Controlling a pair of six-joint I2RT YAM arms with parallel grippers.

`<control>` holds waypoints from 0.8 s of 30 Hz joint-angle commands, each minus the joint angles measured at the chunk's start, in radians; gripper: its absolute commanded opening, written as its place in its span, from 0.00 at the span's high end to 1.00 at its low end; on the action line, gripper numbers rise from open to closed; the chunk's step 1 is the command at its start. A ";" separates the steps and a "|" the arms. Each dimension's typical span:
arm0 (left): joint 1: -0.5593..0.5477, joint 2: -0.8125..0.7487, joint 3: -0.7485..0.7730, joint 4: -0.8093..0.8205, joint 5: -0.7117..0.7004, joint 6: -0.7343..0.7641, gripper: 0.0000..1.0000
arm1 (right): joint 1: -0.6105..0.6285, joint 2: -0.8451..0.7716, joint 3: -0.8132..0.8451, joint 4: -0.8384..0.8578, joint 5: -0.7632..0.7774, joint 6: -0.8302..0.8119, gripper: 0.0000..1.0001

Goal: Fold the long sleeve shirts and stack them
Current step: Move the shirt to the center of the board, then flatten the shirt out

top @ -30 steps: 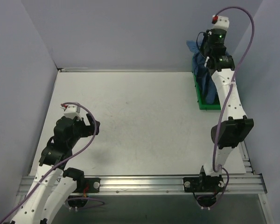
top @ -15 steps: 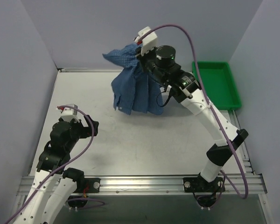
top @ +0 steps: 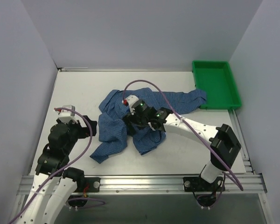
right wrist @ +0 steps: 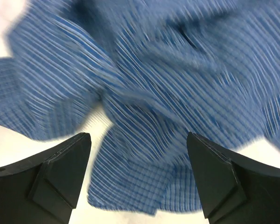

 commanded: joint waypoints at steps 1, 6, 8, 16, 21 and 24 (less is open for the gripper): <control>0.006 0.027 0.001 0.050 -0.006 -0.004 0.02 | -0.084 -0.182 -0.049 -0.047 0.104 0.103 0.14; 0.013 0.098 0.006 0.048 0.032 -0.005 0.03 | -0.317 -0.263 -0.146 -0.053 0.134 0.253 0.15; 0.021 0.137 0.013 0.047 0.060 -0.008 0.03 | -0.440 -0.240 -0.155 -0.048 0.116 0.288 0.17; 0.044 0.185 0.013 0.050 0.075 -0.005 0.02 | -0.670 0.054 -0.068 0.005 0.082 0.374 0.30; 0.050 0.184 0.012 0.053 0.080 -0.007 0.03 | -0.684 0.232 0.035 0.010 0.095 0.394 0.33; 0.052 0.187 0.010 0.052 0.078 -0.005 0.03 | -0.684 0.302 0.061 0.007 0.080 0.408 0.35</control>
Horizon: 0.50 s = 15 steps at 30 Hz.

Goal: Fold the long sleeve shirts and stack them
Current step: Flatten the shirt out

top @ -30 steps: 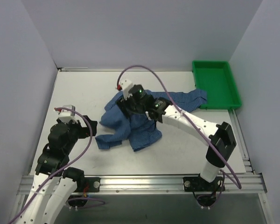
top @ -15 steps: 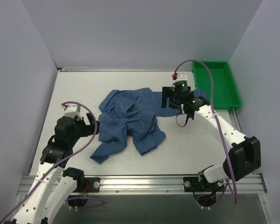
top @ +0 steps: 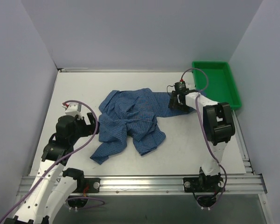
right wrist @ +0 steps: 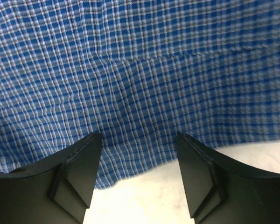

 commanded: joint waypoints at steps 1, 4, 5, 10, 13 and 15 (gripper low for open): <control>0.008 -0.003 0.010 0.046 0.017 -0.005 0.02 | 0.006 0.039 0.073 -0.010 -0.007 0.051 0.37; 0.008 -0.004 0.012 0.044 0.017 -0.004 0.03 | 0.013 0.094 0.110 -0.039 -0.047 0.072 0.42; 0.008 -0.004 0.010 0.044 0.017 -0.005 0.03 | 0.019 0.106 0.117 -0.044 -0.059 0.074 0.44; 0.008 -0.010 0.010 0.044 0.015 -0.004 0.03 | 0.121 0.178 0.202 -0.074 -0.102 0.025 0.73; 0.010 -0.012 0.012 0.044 0.015 -0.004 0.02 | 0.195 0.221 0.268 -0.090 -0.186 0.002 0.86; 0.008 -0.013 0.010 0.043 0.014 -0.004 0.02 | 0.232 0.244 0.312 -0.097 -0.220 -0.012 0.90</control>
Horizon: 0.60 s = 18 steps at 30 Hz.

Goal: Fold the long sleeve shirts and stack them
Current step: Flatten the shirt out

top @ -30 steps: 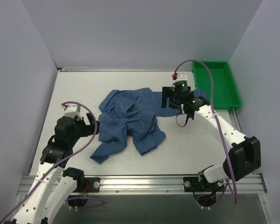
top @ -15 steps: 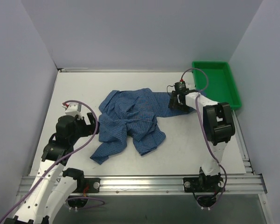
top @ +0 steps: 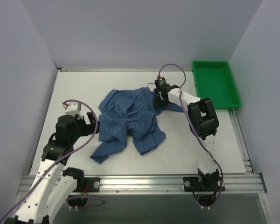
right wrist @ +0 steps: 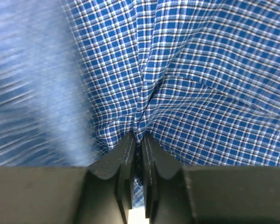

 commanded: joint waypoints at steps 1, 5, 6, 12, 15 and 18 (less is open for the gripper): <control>0.007 -0.009 0.012 0.044 0.011 -0.004 0.03 | 0.096 0.049 0.062 -0.081 -0.116 -0.032 0.90; 0.005 -0.011 0.009 0.041 0.013 -0.005 0.02 | 0.166 0.071 0.113 -0.107 -0.186 -0.090 0.91; 0.005 -0.011 0.009 0.041 0.013 -0.005 0.02 | 0.167 0.077 0.142 -0.121 -0.190 -0.105 0.90; 0.007 -0.001 0.006 0.041 0.008 -0.022 0.03 | 0.068 0.115 0.246 -0.219 -0.043 -0.231 0.77; 0.010 0.029 0.010 0.043 -0.007 -0.040 0.02 | -0.046 0.123 0.352 -0.271 0.001 -0.196 0.59; 0.025 0.100 0.026 0.049 0.011 -0.076 0.03 | -0.097 0.041 0.364 -0.277 -0.004 -0.142 0.38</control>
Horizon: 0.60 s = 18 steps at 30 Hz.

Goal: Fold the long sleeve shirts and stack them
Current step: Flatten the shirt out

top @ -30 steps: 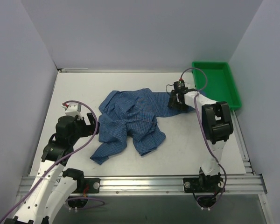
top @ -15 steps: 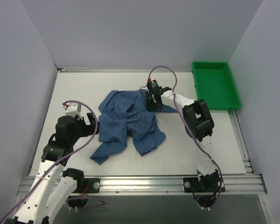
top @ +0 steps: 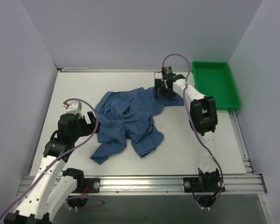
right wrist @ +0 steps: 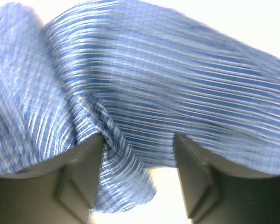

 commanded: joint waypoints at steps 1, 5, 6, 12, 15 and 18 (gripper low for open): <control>0.024 0.080 0.033 0.048 0.022 -0.057 0.03 | -0.081 -0.124 0.027 -0.082 0.054 0.030 0.29; 0.053 0.247 0.068 0.111 0.080 -0.122 0.03 | -0.028 -0.343 -0.182 -0.067 0.028 0.033 0.20; 0.065 0.276 0.082 0.122 0.084 -0.142 0.03 | -0.011 -0.383 -0.242 -0.050 0.031 0.037 0.19; 0.122 0.549 0.187 0.217 0.110 -0.200 0.02 | 0.141 -0.686 -0.633 0.033 -0.016 0.069 0.19; 0.173 0.695 0.240 0.258 0.137 -0.246 0.03 | 0.224 -0.801 -0.747 0.066 0.005 0.102 0.19; 0.183 0.838 0.321 0.277 0.142 -0.263 0.06 | 0.288 -0.898 -0.920 0.135 -0.004 0.141 0.20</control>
